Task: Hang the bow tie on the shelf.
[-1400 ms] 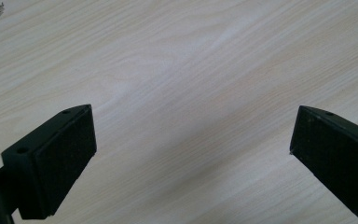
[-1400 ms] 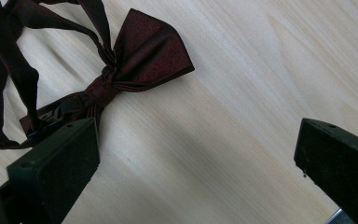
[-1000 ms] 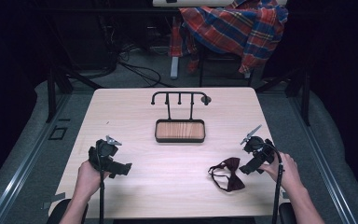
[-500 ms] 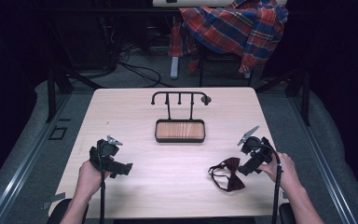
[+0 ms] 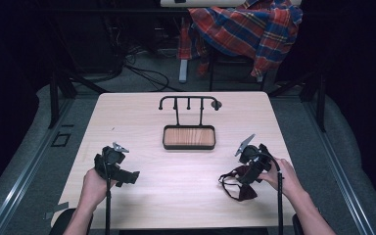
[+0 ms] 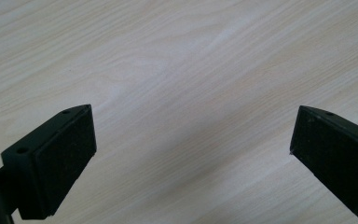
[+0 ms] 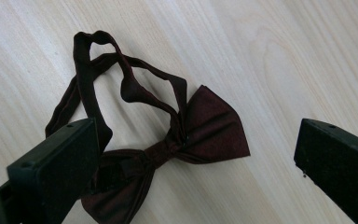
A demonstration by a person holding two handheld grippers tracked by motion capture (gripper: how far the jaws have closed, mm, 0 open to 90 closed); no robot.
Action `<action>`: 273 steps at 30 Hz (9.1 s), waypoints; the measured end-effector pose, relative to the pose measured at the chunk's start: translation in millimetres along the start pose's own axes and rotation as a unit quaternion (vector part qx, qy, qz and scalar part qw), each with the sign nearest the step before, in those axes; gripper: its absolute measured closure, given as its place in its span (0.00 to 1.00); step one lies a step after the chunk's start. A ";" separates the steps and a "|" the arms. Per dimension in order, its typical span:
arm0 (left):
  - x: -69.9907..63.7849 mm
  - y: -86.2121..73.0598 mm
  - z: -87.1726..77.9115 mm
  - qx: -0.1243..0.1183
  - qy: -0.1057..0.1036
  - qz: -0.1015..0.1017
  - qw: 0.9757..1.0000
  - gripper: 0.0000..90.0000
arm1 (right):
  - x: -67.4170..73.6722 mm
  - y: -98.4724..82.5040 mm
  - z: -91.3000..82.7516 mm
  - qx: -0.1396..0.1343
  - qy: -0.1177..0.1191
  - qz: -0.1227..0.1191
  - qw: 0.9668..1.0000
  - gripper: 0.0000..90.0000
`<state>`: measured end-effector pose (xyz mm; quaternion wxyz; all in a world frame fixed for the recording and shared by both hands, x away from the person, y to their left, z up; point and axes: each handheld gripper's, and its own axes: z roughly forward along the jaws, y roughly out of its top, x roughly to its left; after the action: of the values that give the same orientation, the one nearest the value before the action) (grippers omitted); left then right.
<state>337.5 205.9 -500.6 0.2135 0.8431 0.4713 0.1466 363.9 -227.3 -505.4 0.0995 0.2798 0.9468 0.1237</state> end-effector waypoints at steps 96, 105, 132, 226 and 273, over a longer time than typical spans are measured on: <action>-0.8 -0.1 -0.7 0.000 0.010 0.004 1.000 0.01 | 21.3 30.1 2.7 -0.014 -0.085 -0.038 0.996 0.99; -0.8 -0.2 -0.3 -0.001 0.009 0.003 1.000 0.01 | 18.0 32.0 -16.8 -0.057 -0.112 0.005 0.992 0.99; -0.4 -1.0 -0.8 0.003 0.009 0.004 1.000 0.01 | 1.3 41.9 -48.6 -0.128 -0.127 0.058 0.982 0.99; -1.3 -0.9 0.1 0.006 0.006 0.008 1.000 0.01 | -81.1 127.4 -29.6 -0.191 -0.085 0.164 0.964 0.93; -1.6 -0.7 0.3 0.005 0.006 0.008 1.000 0.01 | -50.6 90.8 -59.9 -0.161 -0.023 0.123 0.979 0.17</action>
<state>336.3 204.7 -501.3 0.2048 0.8470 0.4667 0.1510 435.9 -192.3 -416.2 0.1495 0.3770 0.8705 0.2789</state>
